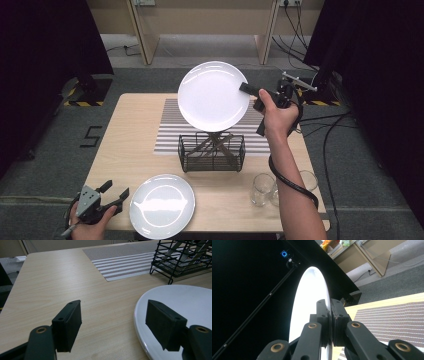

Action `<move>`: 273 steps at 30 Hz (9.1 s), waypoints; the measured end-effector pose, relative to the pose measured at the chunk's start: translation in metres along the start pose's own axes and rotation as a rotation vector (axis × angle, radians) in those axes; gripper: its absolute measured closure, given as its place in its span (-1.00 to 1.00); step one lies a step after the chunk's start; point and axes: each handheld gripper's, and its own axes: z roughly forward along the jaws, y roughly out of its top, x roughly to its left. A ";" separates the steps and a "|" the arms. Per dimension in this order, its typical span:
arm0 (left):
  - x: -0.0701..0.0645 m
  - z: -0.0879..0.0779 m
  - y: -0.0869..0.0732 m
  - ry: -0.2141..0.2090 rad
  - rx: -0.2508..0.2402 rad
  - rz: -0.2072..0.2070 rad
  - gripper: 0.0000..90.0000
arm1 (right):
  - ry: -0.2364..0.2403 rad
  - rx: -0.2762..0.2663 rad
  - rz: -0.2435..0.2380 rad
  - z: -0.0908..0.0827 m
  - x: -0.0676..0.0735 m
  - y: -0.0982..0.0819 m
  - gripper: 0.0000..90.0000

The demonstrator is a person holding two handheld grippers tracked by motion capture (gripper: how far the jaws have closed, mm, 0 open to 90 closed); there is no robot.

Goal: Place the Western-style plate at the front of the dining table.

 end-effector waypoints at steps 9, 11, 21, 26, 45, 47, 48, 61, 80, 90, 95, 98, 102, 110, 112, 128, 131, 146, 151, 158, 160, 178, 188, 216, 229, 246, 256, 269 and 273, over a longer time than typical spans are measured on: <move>0.000 0.000 0.000 0.000 0.000 0.000 -0.36 | -0.008 -0.009 0.006 0.002 -0.003 0.004 0.92; 0.000 0.000 0.000 0.000 0.000 0.000 -0.36 | -0.009 -0.011 0.010 0.002 -0.004 0.004 0.92; 0.000 0.000 0.000 0.000 -0.001 0.000 -0.36 | -0.022 -0.015 0.018 0.004 -0.008 0.008 0.92; 0.000 0.000 0.000 -0.001 -0.001 -0.001 -0.36 | -0.027 -0.019 0.025 0.005 -0.010 0.009 0.92; 0.000 0.000 0.000 -0.003 0.000 -0.003 -0.37 | -0.048 -0.017 0.041 0.012 -0.018 0.012 0.92; 0.000 0.000 0.000 -0.004 0.001 -0.003 -0.37 | -0.051 -0.017 0.042 0.013 -0.018 0.012 0.92; 0.000 0.000 0.000 -0.005 0.002 -0.002 -0.37 | -0.051 -0.017 0.043 0.013 -0.019 0.012 0.92; 0.000 0.000 0.000 -0.006 0.002 0.000 -0.37 | -0.067 -0.016 0.048 0.018 -0.025 0.014 0.92; 0.000 0.000 0.000 -0.007 0.000 0.000 -0.36 | -0.085 -0.016 0.067 0.026 -0.031 0.017 0.91; 0.000 0.000 0.000 -0.007 0.002 0.003 -0.36 | -0.091 -0.017 0.074 0.029 -0.033 0.020 0.91; 0.000 0.000 0.000 -0.007 0.001 -0.001 -0.36 | -0.096 -0.015 0.076 0.031 -0.034 0.021 0.91; 0.000 0.000 0.000 -0.007 0.000 -0.001 -0.36 | -0.098 -0.017 0.074 0.032 -0.035 0.022 0.91; 0.000 0.000 0.000 -0.007 0.000 -0.003 -0.36 | -0.103 -0.013 0.078 0.034 -0.036 0.022 0.91; 0.000 0.001 0.000 -0.007 -0.001 -0.004 -0.36 | -0.120 -0.013 0.086 0.035 -0.041 0.023 0.91; 0.000 0.001 0.000 -0.008 0.001 -0.003 -0.36 | -0.124 -0.013 0.087 0.036 -0.043 0.023 0.91; 0.000 0.001 -0.001 -0.008 0.000 -0.005 -0.36 | -0.150 -0.006 0.106 0.043 -0.054 0.022 0.91; 0.000 0.001 -0.001 -0.007 0.000 -0.005 -0.36 | -0.154 -0.005 0.112 0.044 -0.056 0.022 0.91; 0.001 0.000 -0.001 -0.007 0.001 -0.003 -0.36 | -0.188 0.004 0.135 0.049 -0.072 0.019 0.91; 0.001 0.000 -0.001 -0.007 0.002 -0.003 -0.36 | -0.199 0.006 0.144 0.049 -0.077 0.018 0.91; 0.000 0.000 -0.001 -0.006 0.005 0.000 -0.36 | -0.209 0.011 0.151 0.052 -0.083 0.016 0.91; 0.001 0.000 -0.001 -0.007 0.005 0.000 -0.36 | -0.213 0.015 0.155 0.053 -0.084 0.016 0.91; 0.001 0.000 -0.001 -0.008 0.005 0.001 -0.36 | -0.239 0.036 0.176 0.060 -0.099 0.010 0.91; 0.001 0.000 -0.001 -0.008 0.005 0.001 -0.36 | -0.258 0.048 0.191 0.064 -0.110 0.004 0.90; 0.001 -0.001 -0.001 -0.008 0.005 0.002 -0.36 | -0.292 0.077 0.214 0.070 -0.124 -0.004 0.90; 0.001 -0.001 -0.001 -0.008 0.004 0.003 -0.37 | -0.310 0.093 0.223 0.073 -0.133 -0.010 0.90; 0.001 -0.001 -0.001 -0.007 0.005 0.003 -0.37 | -0.330 0.111 0.240 0.075 -0.144 -0.016 0.90; 0.001 -0.001 -0.001 -0.007 0.004 0.003 -0.37 | -0.341 0.120 0.246 0.077 -0.147 -0.019 0.90; 0.001 -0.001 -0.001 -0.007 0.004 0.002 -0.37 | -0.347 0.126 0.249 0.078 -0.151 -0.021 0.90; 0.001 -0.001 -0.001 -0.007 0.003 0.002 -0.37 | -0.348 0.127 0.248 0.078 -0.151 -0.021 0.90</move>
